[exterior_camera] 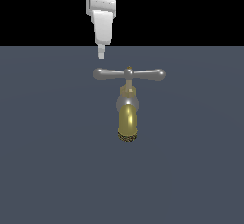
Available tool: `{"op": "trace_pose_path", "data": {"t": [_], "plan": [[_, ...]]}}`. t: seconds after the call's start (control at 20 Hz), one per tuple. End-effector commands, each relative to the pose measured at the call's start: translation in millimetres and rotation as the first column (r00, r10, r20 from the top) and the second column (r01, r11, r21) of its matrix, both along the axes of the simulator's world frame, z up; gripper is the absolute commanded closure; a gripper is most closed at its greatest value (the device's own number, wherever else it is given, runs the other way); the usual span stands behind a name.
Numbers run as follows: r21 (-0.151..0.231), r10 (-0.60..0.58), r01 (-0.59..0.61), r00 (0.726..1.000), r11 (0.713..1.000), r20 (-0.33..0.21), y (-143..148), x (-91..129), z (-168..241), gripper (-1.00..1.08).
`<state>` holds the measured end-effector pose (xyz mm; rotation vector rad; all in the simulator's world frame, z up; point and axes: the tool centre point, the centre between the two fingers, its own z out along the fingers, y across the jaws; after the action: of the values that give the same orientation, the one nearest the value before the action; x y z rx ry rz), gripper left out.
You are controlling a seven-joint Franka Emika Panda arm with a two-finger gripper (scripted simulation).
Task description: Turn on the faucet by rotating a designated handle.
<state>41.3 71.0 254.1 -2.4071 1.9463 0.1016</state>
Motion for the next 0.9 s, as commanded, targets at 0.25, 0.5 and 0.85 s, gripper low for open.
{"op": "trace_pose_path", "data": {"t": [0.25, 0.5, 0.85], "plan": [[-0.049, -0.144, 0.144, 0.99, 0.988, 0.01, 5.2, 20.3, -36.7, 1.08], [-0.068, -0.196, 0.197, 0.98, 0.978, 0.019, 7.1, 27.2, -50.6, 1.08], [-0.076, -0.217, 0.218, 0.976, 0.973, 0.023, 7.8, 30.1, -56.5, 1.08]]}}
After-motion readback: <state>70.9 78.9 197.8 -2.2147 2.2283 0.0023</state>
